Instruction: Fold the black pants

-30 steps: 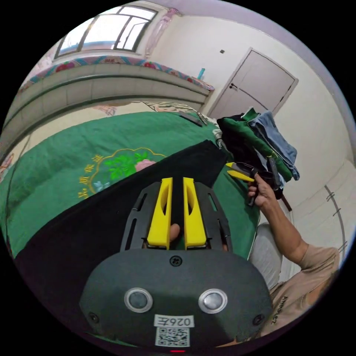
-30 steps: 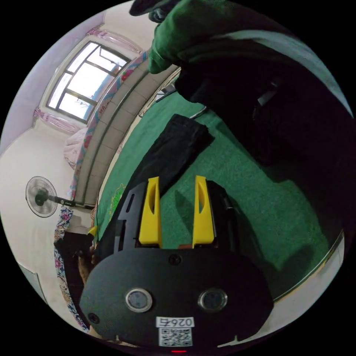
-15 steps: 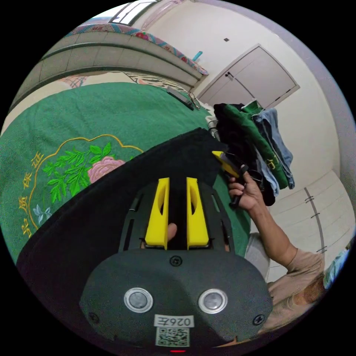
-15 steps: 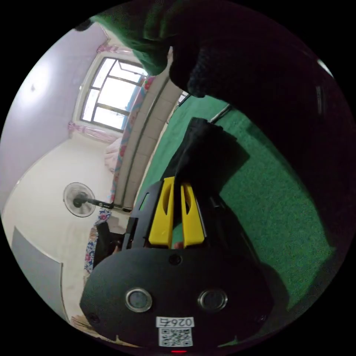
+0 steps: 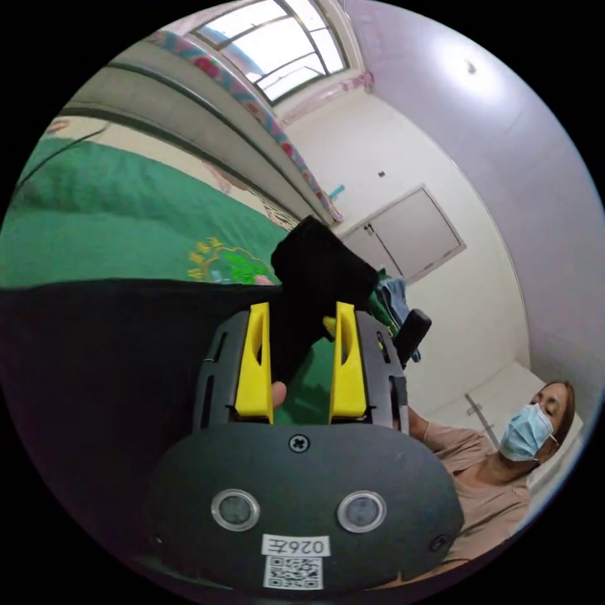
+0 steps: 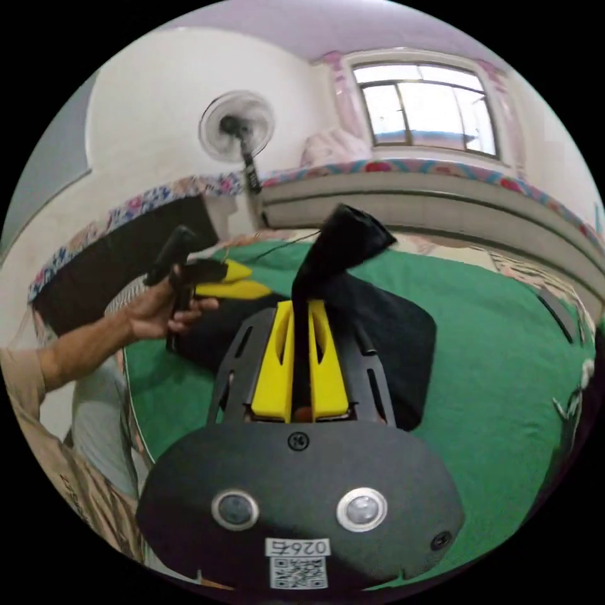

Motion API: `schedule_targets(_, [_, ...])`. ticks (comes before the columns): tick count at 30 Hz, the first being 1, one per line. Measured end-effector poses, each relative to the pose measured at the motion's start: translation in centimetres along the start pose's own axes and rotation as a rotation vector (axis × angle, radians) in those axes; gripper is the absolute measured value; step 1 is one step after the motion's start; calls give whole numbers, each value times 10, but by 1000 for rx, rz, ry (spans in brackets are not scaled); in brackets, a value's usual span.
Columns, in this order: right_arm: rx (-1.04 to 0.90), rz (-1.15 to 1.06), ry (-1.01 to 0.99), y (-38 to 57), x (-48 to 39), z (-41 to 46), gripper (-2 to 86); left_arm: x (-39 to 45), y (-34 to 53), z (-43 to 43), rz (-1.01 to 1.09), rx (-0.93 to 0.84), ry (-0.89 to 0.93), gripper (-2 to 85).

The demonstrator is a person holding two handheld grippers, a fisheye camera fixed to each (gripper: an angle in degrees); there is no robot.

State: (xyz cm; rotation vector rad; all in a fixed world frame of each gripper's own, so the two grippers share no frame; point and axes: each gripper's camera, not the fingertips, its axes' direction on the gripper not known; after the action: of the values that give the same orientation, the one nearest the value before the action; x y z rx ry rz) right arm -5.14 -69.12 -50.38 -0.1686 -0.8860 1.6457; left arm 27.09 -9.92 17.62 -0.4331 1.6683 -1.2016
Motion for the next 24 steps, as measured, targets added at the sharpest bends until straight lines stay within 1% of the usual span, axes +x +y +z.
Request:
schedule_targets(1, [-85,-83,-61,-1,-25,28,46,-7,6,-13,-27,35,-17,158])
schedule_targets(3, [-207,-142,-121,0,-51,61,60,-31,30,-48,-119,152,-54,168])
schedule_targets(4, [-254,-153,-120,1,-62,74,63,-37,35,-52,-142,168,-66,172])
schedule_targets(6, [-254,-140,-95,2,-68,79,53,-52,42,-55,-218,185,-68,180])
schedule_targets(7, [-231,-111,-79,0,-67,77,45,-53,41,-53,-217,166,-71,180])
schedule_targets(10, [-180,-10,-25,-4,-51,68,22,-47,36,-32,-199,68,-181,149])
schedule_targets(13, [-177,110,98,0,-29,66,-1,-24,30,-5,-95,2,-257,107])
schedule_targets(16, [-183,230,117,7,-8,71,-4,8,28,29,92,-57,-382,74])
schedule_targets(17, [-186,246,111,7,-5,73,-3,19,30,46,186,-115,-464,58])
schedule_targets(18, [-210,279,116,9,1,78,1,22,33,69,241,-220,-584,36])
schedule_targets(19, [-259,308,141,11,6,85,10,19,34,80,230,-281,-647,22])
schedule_targets(20, [-279,320,153,12,8,89,18,16,37,89,211,-281,-715,5])
schedule_targets(22, [-292,396,163,18,15,95,49,19,38,90,197,-272,-692,-4])
schedule_targets(23, [-290,421,147,19,17,96,55,18,37,89,164,-285,-665,-7])
schedule_targets(24, [-285,469,89,22,22,98,66,20,38,86,151,-280,-633,-8])
